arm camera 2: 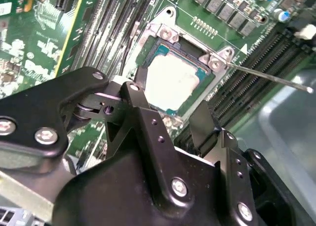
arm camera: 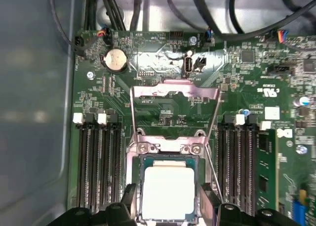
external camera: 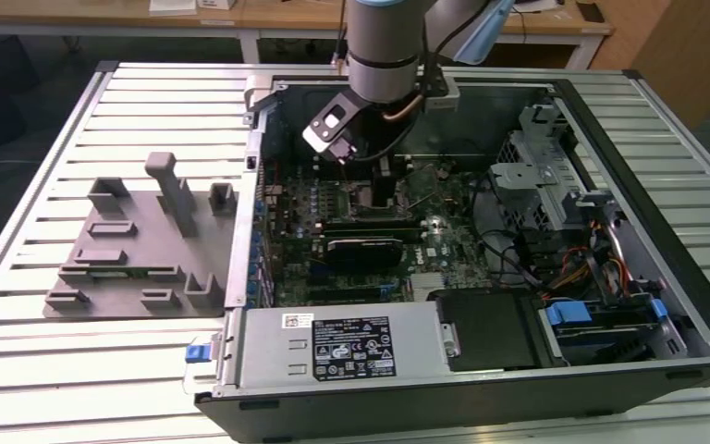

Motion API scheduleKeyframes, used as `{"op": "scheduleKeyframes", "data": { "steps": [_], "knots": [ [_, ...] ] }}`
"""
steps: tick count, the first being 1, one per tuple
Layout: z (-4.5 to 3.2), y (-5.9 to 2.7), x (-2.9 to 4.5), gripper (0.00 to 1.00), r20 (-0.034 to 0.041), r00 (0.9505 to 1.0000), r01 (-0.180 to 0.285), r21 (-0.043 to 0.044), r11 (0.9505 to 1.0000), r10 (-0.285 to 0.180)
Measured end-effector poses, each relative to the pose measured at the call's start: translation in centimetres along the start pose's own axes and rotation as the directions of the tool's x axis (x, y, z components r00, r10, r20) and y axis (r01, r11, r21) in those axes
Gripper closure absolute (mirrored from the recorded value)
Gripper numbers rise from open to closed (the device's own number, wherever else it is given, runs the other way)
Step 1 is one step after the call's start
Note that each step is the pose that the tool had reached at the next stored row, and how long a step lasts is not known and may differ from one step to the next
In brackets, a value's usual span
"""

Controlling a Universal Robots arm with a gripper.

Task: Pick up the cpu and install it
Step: 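Place the cpu into insertion slot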

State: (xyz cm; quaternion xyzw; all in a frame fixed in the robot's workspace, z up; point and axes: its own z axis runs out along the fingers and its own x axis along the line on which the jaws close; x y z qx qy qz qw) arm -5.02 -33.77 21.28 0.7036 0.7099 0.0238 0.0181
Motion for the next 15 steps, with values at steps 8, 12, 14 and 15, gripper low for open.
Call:
{"op": "scheduleKeyframes", "data": {
  "steps": [8, 12, 14, 15],
  "knots": [
    [-0.99, 0.06, 0.01, 0.38, 0.0001, 1.0000, 0.000, 0.0001, 1.0000, 0.000],
    [-1.00, 0.06, 0.01, 0.40, 0.0002, 1.0000, 0.000, 0.0002, 1.0000, 0.000],
    [-0.99, 0.06, 0.01, 0.46, 0.0001, 1.0000, 0.000, 0.0001, 1.0000, 0.000],
    [-0.99, 0.06, 0.01, 0.52, 0.0002, 1.0000, 0.000, 0.0001, 1.0000, 0.000]
  ]
}}
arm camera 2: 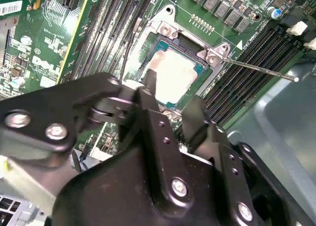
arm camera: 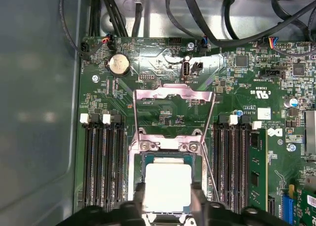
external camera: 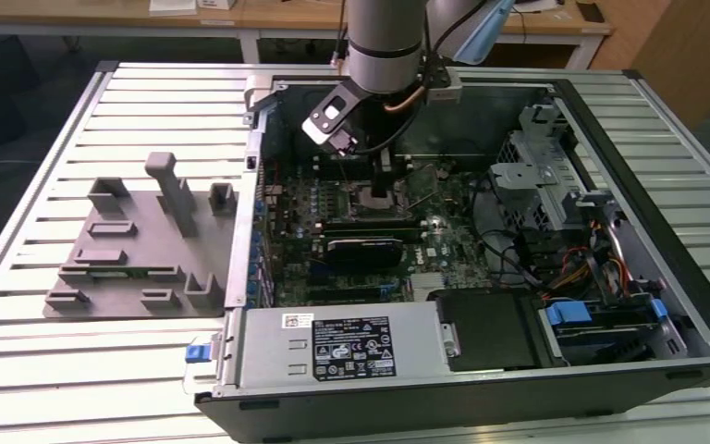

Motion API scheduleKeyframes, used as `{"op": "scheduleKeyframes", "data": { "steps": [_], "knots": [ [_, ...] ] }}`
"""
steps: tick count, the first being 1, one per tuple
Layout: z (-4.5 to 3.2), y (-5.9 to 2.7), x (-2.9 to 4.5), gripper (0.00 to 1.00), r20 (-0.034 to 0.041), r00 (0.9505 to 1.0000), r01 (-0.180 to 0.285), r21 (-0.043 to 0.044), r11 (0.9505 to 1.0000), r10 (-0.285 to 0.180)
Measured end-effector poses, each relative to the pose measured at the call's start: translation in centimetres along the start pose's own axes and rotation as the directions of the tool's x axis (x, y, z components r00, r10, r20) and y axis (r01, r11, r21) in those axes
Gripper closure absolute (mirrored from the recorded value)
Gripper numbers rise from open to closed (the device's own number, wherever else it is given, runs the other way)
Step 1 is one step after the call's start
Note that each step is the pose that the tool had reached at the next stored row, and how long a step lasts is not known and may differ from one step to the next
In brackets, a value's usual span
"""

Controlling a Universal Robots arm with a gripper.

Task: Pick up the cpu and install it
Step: 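Place the cpu into insertion slot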

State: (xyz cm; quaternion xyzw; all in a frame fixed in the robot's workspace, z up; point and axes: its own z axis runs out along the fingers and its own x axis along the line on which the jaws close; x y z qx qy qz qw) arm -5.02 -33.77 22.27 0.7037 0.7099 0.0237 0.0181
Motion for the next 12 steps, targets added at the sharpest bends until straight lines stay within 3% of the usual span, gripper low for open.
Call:
{"op": "scheduleKeyframes", "data": {
  "steps": [4, 5, 7, 10, 12],
  "knots": [
    [0.00, 0.00, 0.00, 0.70, 0.0000, 1.0000, 0.000, 0.0001, 1.0000, 0.000],
    [0.00, 0.00, 0.00, 0.70, 0.0000, 1.0000, 0.000, 0.0001, 1.0000, 0.000],
    [0.00, 0.00, 0.00, 0.82, 0.0000, 1.0000, 0.000, 0.0000, 1.0000, 0.000],
    [0.00, 0.00, 0.00, 0.89, 0.0000, 1.0000, 0.000, 0.0001, 1.0000, 0.000],
    [0.00, 0.00, 0.00, 0.89, 0.0000, 1.0000, 0.000, 0.0001, 1.0000, 0.000]
  ]
}}
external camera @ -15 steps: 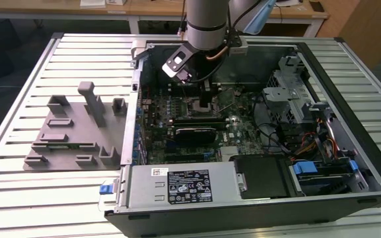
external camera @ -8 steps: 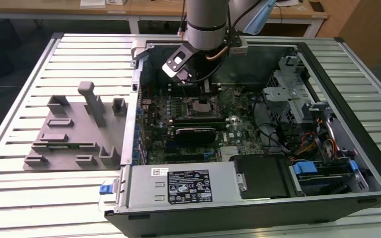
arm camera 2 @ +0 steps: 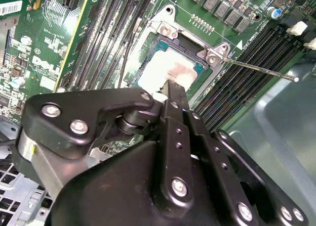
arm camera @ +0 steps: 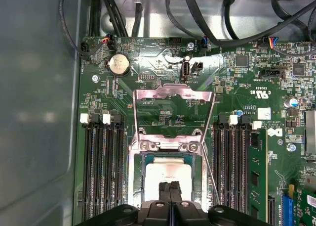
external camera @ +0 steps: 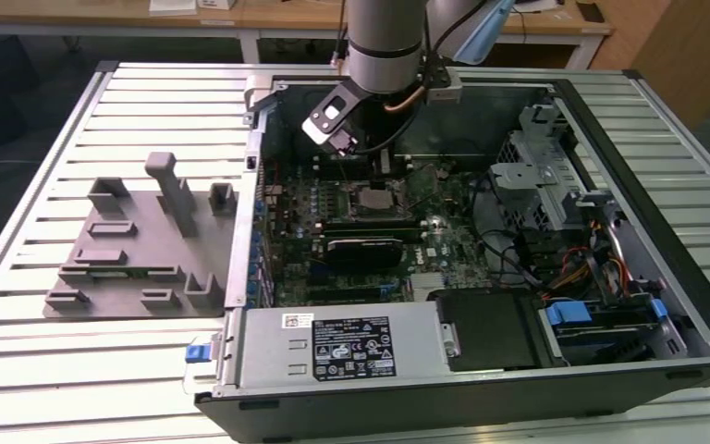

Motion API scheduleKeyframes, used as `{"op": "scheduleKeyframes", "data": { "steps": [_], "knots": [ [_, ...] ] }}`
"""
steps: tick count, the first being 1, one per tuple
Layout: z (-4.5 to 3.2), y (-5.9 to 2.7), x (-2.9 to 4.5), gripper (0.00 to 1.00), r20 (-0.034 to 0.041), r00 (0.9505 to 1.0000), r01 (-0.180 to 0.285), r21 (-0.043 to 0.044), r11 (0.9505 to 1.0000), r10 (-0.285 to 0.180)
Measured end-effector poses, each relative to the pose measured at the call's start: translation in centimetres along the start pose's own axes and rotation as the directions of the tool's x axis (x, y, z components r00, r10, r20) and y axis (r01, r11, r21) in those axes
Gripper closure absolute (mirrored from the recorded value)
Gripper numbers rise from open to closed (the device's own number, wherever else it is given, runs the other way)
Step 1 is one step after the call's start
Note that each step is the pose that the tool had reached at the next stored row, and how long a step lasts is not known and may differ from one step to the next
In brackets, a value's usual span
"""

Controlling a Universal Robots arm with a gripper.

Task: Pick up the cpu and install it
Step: 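Place the cpu into insertion slot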

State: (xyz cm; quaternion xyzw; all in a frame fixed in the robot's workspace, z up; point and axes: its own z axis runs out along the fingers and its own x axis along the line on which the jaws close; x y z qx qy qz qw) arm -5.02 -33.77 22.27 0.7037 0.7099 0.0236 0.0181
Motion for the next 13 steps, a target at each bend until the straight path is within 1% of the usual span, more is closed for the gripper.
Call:
{"op": "scheduleKeyframes", "data": {
  "steps": [3, 7, 10, 13],
  "knots": [
    [0.00, 0.02, 0.00, 0.89, -0.0001, 1.0000, 0.000, 0.0000, 1.0000, 0.000],
    [0.03, 0.51, -0.01, 0.89, -0.0001, 1.0000, 0.000, 0.0006, 1.0000, 0.000],
    [0.03, 0.54, -0.01, 0.89, 0.0001, 1.0000, 0.001, 0.0008, 1.0000, -0.001],
    [-0.27, 0.56, 0.00, 0.89, 0.0000, 1.0000, 0.002, 0.0008, 1.0000, -0.002]
  ]
}}
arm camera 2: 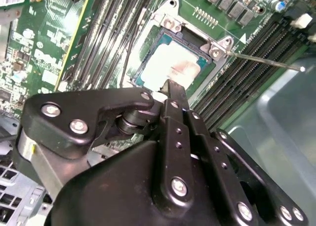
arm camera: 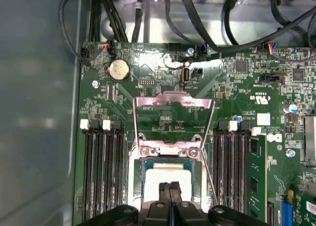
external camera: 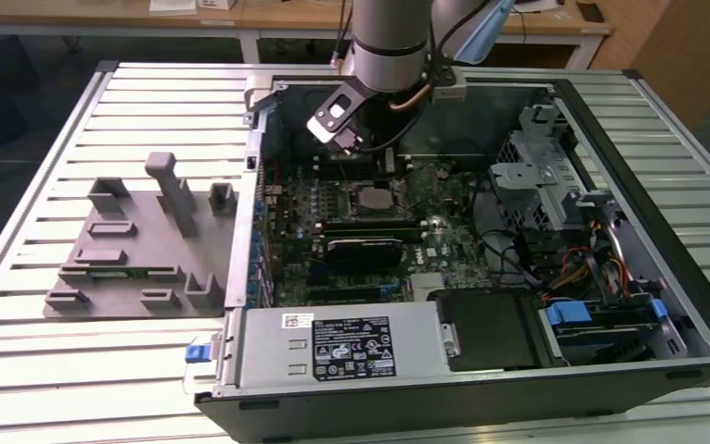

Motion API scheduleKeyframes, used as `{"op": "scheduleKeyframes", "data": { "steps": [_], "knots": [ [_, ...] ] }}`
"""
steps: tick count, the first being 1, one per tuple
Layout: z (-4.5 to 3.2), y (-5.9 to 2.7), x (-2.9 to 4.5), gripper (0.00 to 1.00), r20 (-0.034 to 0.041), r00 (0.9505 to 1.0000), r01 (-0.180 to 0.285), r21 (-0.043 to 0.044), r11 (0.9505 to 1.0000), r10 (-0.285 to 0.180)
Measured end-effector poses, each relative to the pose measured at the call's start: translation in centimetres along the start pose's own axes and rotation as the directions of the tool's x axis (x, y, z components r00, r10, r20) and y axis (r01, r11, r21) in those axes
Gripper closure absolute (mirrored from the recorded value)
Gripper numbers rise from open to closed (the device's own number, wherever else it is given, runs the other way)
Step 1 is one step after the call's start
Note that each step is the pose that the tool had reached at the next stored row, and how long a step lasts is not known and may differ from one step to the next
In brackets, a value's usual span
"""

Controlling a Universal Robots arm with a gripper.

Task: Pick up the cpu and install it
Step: 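Place the cpu into insertion slot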

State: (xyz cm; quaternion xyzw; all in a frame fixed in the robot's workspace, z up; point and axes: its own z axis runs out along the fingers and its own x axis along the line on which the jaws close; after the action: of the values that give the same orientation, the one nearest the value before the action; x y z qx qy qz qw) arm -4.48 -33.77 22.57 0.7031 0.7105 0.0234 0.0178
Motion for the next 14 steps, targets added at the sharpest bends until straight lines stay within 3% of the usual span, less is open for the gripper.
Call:
{"op": "scheduleKeyframes", "data": {
  "steps": [9, 14],
  "knots": [
    [-2.43, 0.14, 0.02, 0.89, -0.0001, 1.0000, 0.000, 0.0000, 1.0000, 0.000],
    [-2.78, 0.16, 0.02, 0.89, 0.0000, 1.0000, 0.000, 0.0000, 1.0000, 0.000]
  ]
}}
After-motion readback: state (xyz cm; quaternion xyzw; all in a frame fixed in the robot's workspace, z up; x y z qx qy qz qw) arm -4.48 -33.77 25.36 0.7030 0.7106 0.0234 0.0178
